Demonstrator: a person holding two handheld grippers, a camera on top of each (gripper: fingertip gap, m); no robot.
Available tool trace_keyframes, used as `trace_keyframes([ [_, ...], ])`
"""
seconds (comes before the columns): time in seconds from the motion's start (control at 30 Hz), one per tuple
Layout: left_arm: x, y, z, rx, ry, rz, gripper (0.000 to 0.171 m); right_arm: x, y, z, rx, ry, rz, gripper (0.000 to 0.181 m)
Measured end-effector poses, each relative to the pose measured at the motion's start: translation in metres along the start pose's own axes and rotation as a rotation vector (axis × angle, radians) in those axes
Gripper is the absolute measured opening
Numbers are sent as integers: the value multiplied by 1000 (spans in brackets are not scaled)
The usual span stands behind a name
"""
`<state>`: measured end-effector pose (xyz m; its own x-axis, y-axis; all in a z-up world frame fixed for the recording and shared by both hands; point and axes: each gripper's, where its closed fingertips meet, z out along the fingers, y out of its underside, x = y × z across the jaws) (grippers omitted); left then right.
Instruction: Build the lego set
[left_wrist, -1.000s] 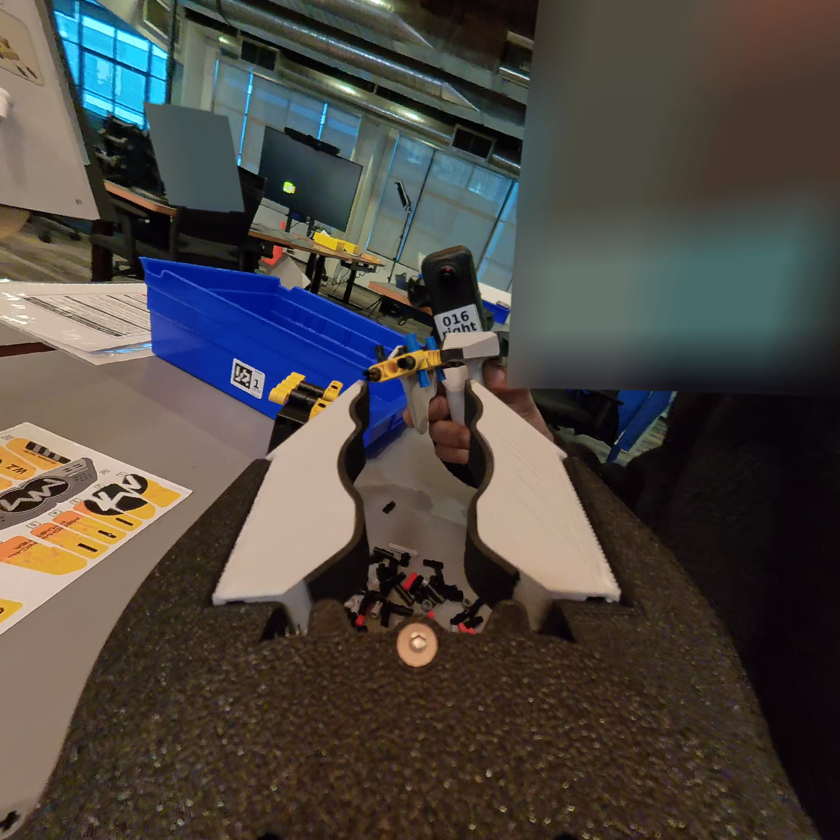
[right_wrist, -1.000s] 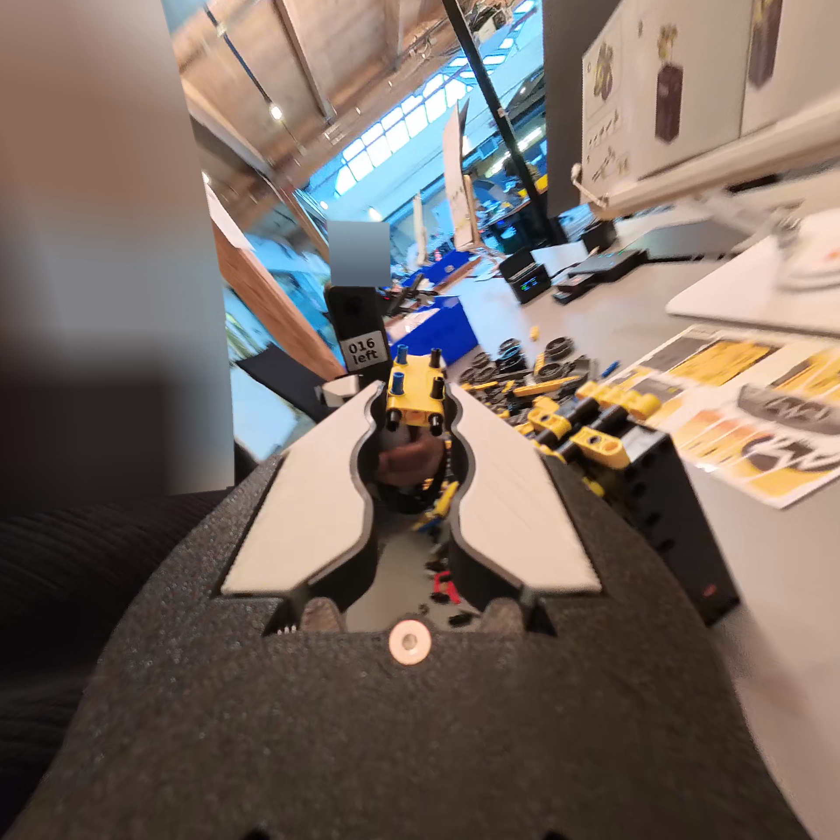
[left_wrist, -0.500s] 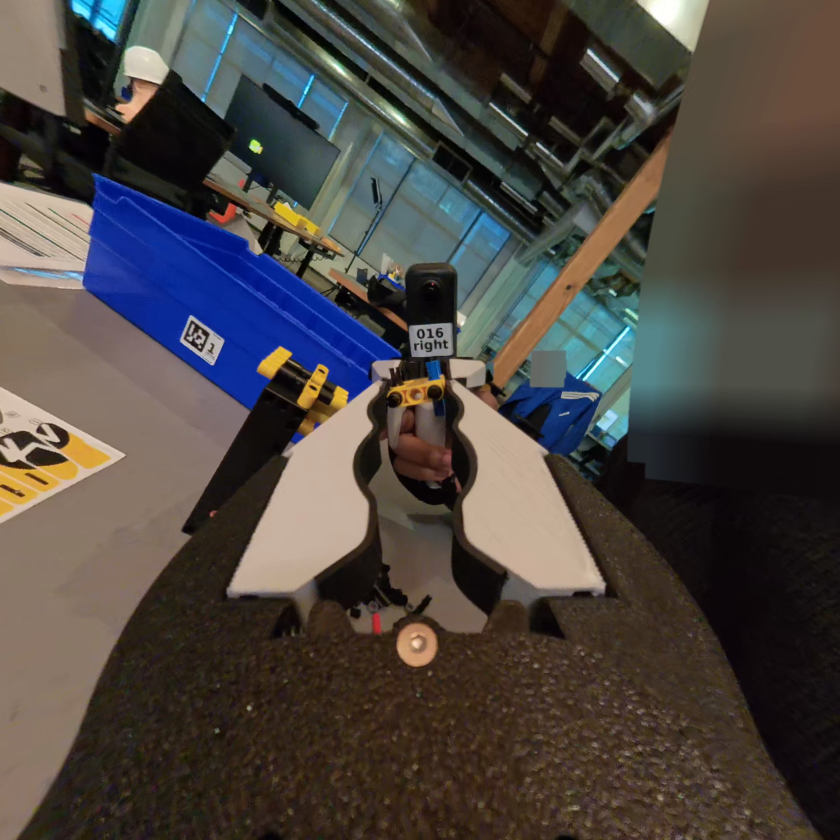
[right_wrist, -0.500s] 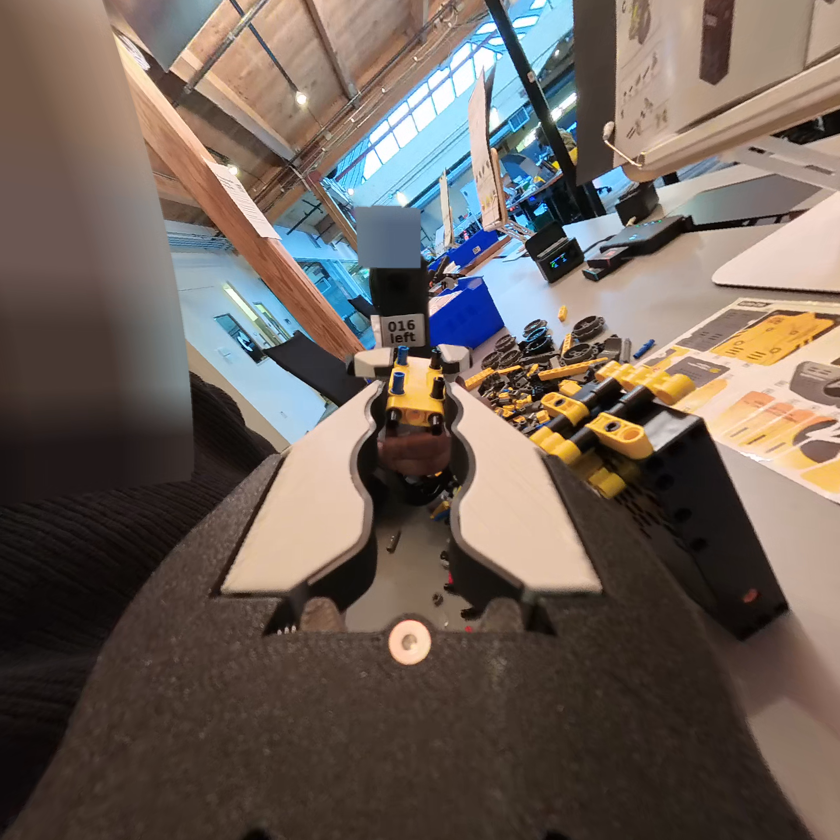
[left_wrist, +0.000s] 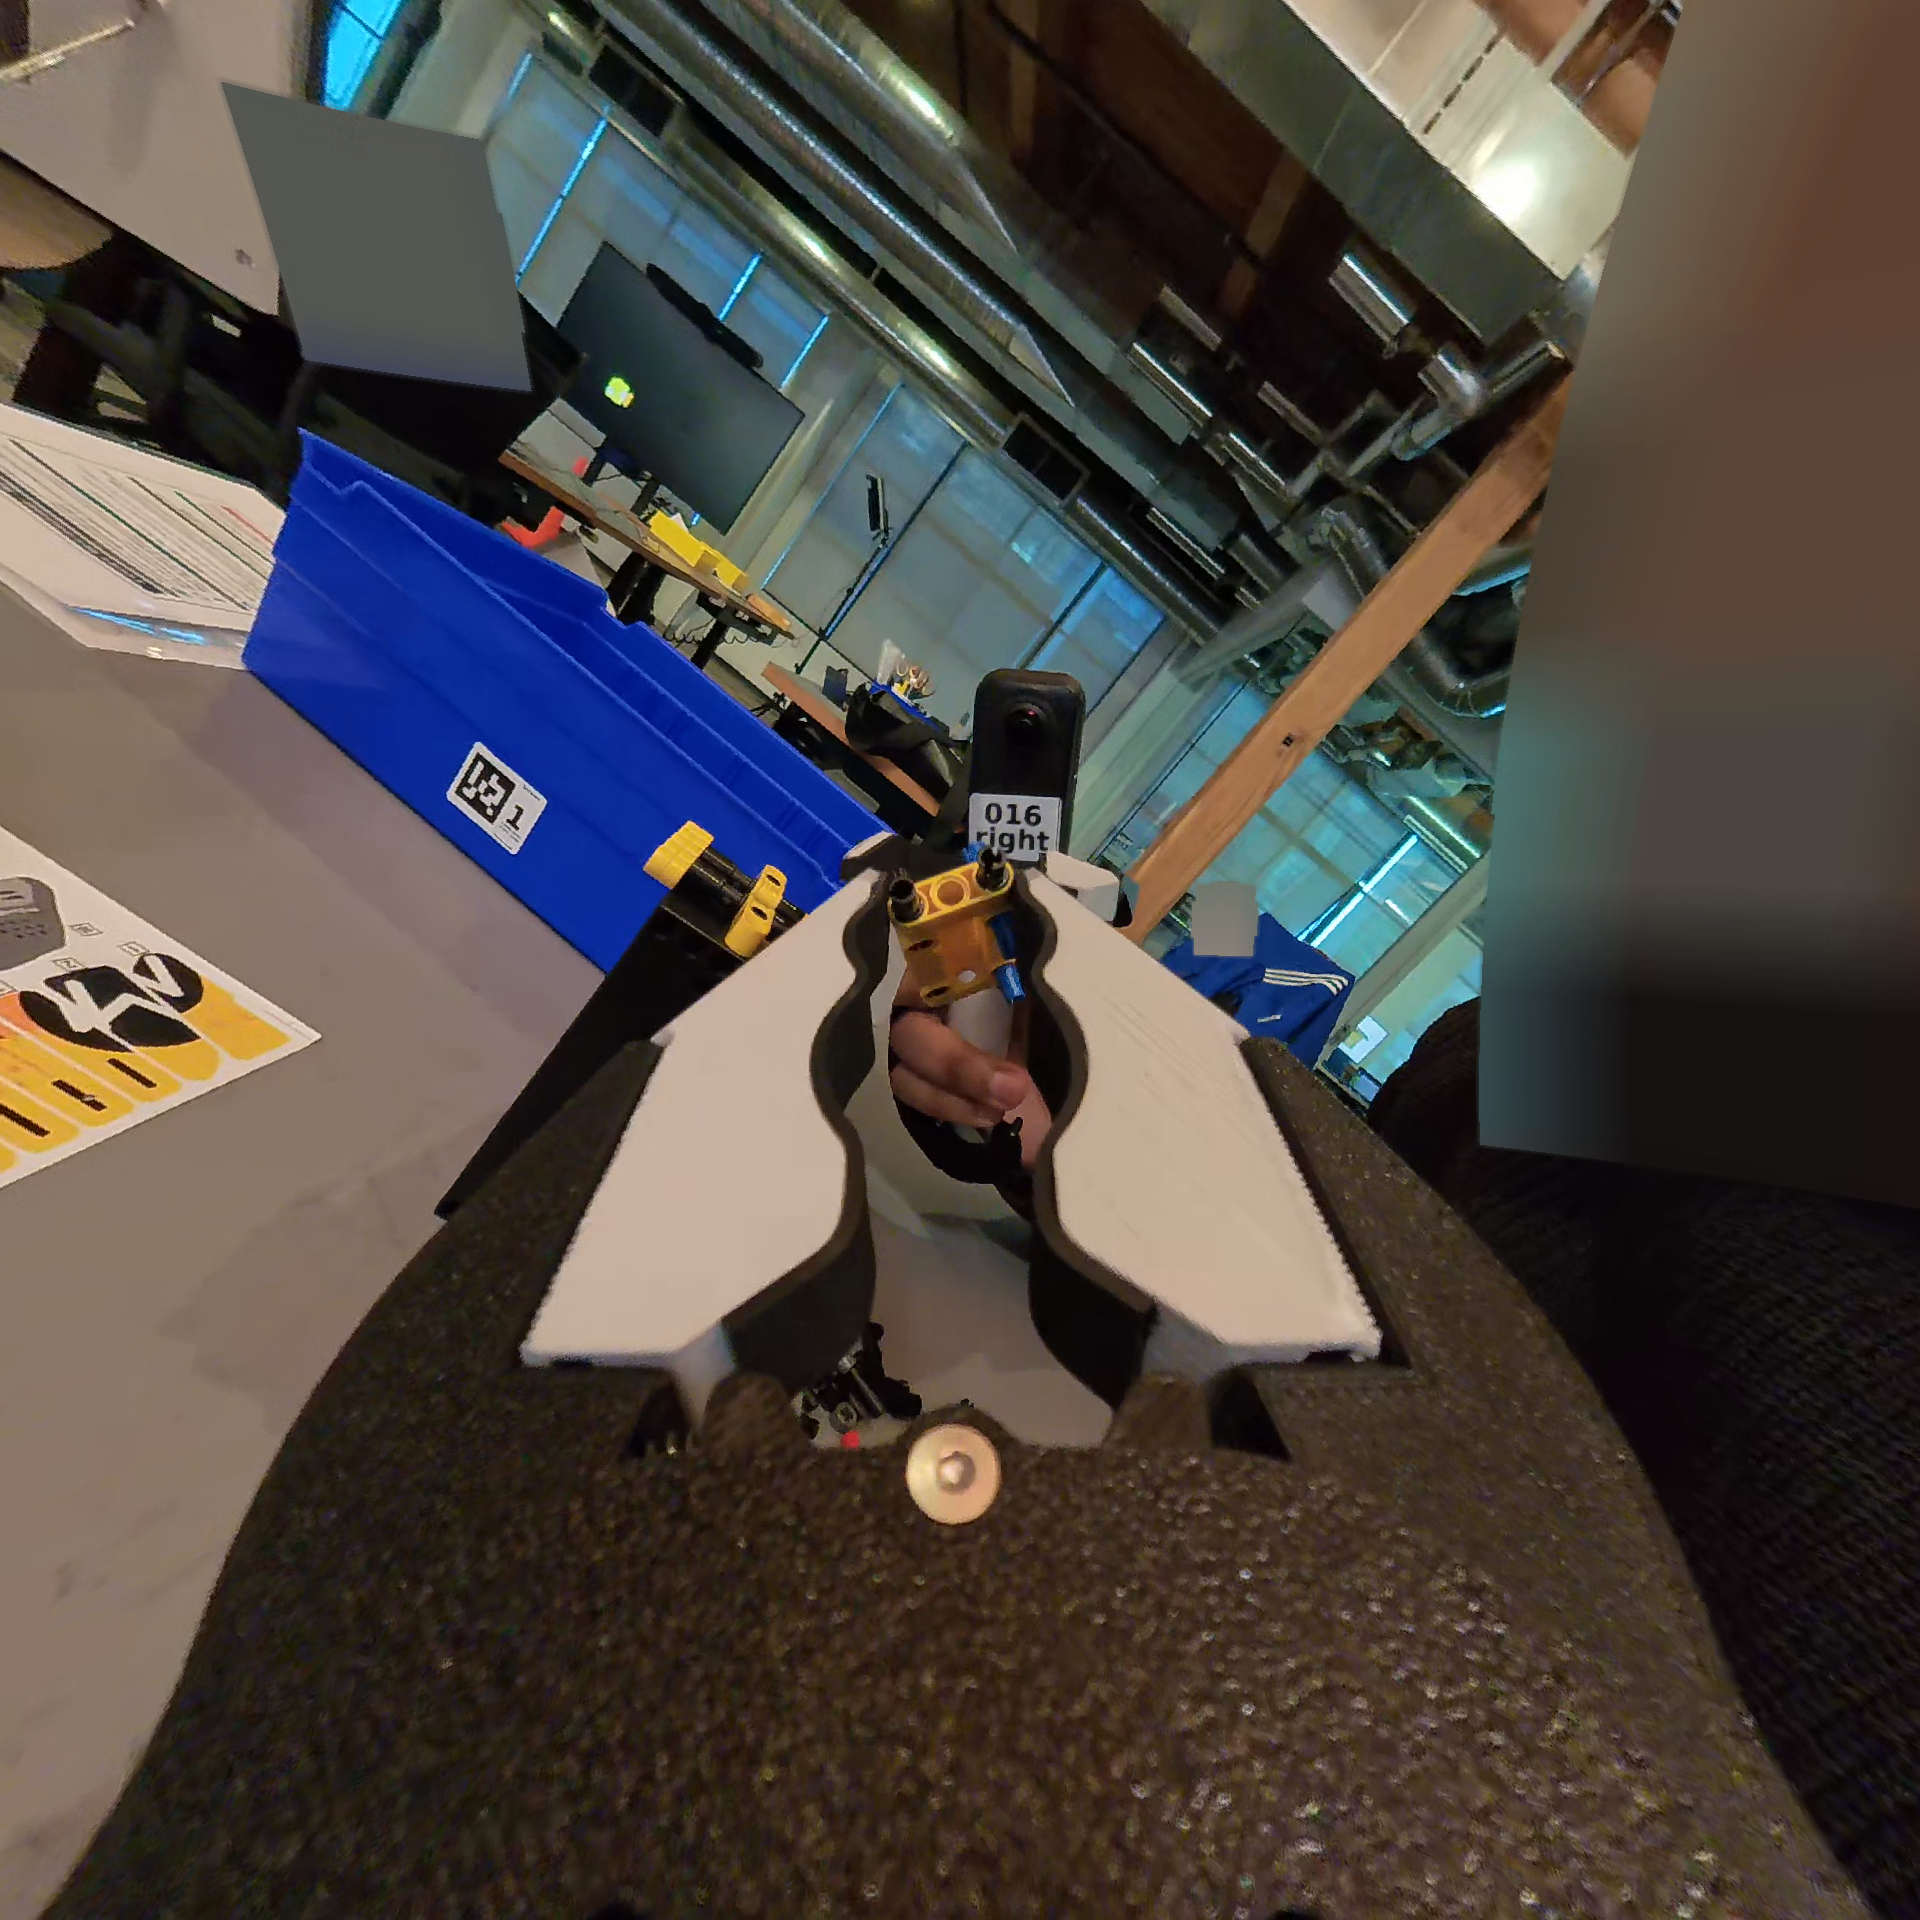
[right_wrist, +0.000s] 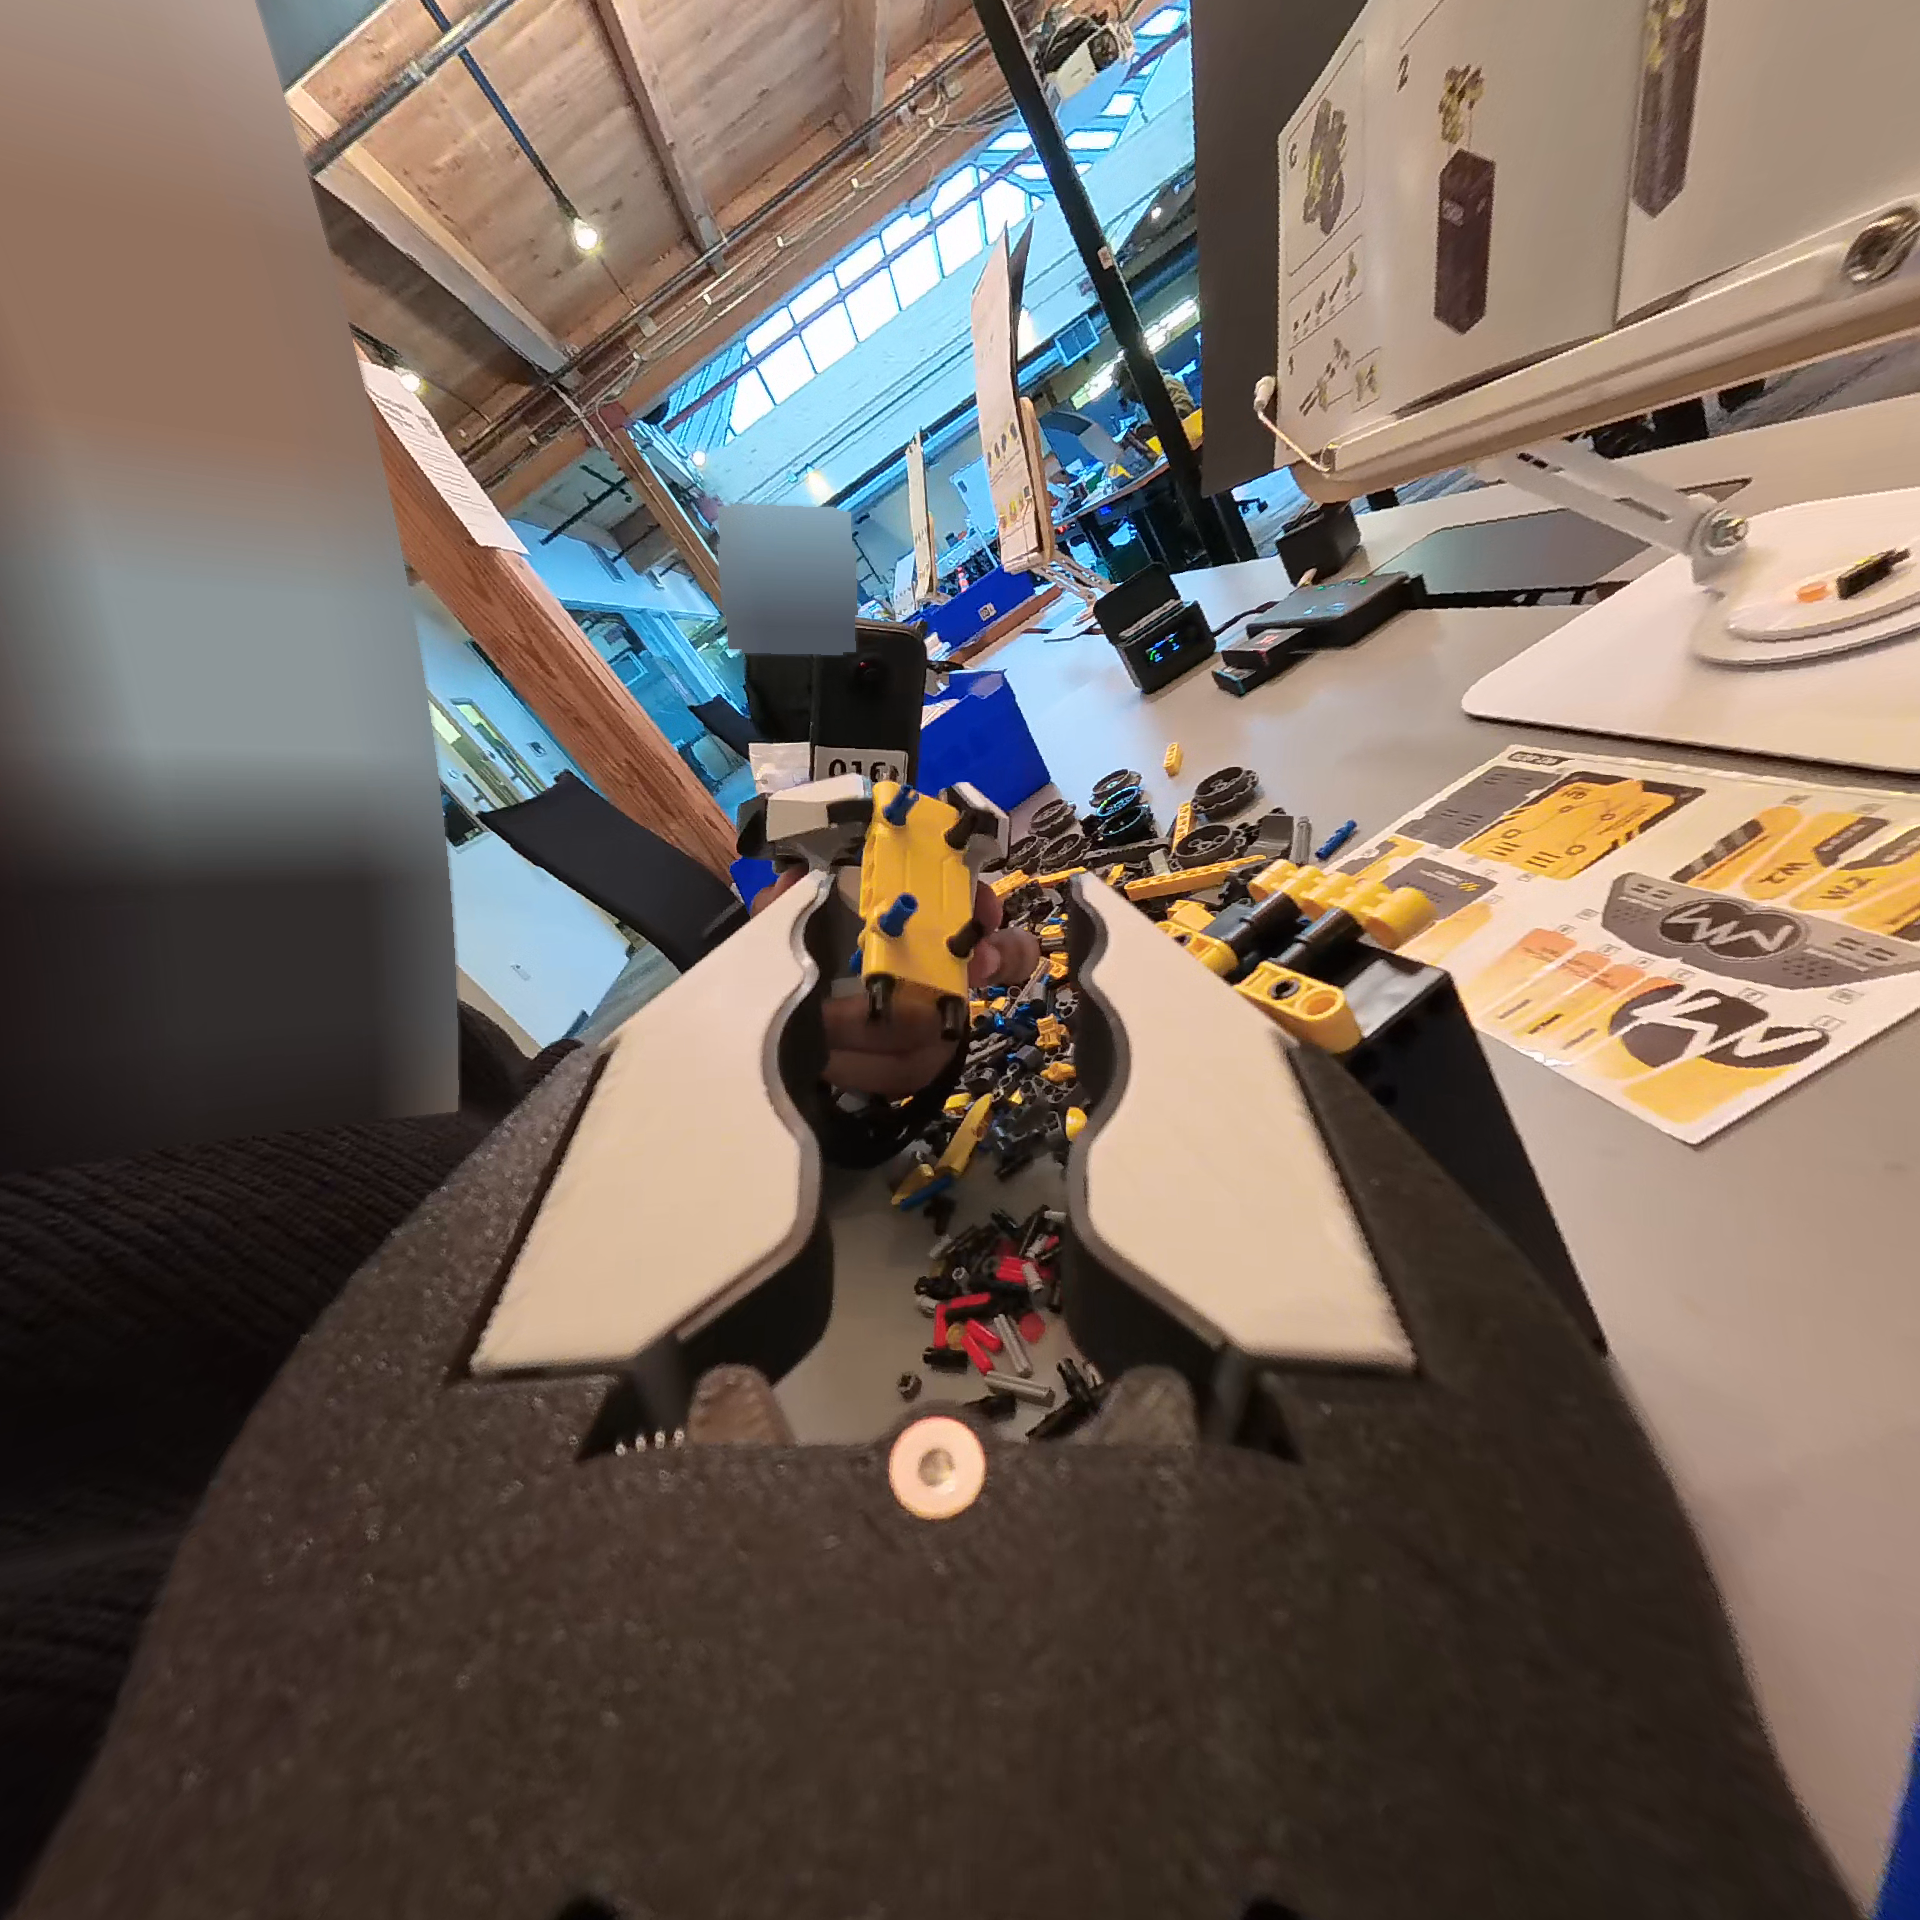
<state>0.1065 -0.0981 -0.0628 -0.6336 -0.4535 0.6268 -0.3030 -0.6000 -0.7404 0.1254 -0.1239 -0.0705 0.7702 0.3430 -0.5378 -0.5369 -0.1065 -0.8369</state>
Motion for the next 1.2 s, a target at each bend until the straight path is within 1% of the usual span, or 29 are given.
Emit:
trace_keyframes([
  [0.33, 2, -2, -1, 10, 13, -1, 22, -4, 4, 4, -17, -31, 24, 43],
  [0.47, 8, -3, -1, 18, 49, 3, 22, -5, 9, 7, -39, -46, 34, 44],
  [0.67, 20, -3, 0, 21, 96, 40, 22, -17, 16, 12, -71, -135, 91, 43],
  [0.87, 22, -1, 0, 16, 102, 57, 22, -26, 21, 15, -95, -200, 137, 42],
  [0.9, 22, -1, 0, 17, 102, 56, 22, -26, 22, 15, -97, -202, 135, 41],
  [1.03, 20, -1, 0, 17, 98, 56, 22, -28, 20, 13, -86, -209, 130, 27],
  [1.2, 20, 0, 0, 17, 97, 58, 23, -27, 19, 13, -85, -208, 130, 26],
])
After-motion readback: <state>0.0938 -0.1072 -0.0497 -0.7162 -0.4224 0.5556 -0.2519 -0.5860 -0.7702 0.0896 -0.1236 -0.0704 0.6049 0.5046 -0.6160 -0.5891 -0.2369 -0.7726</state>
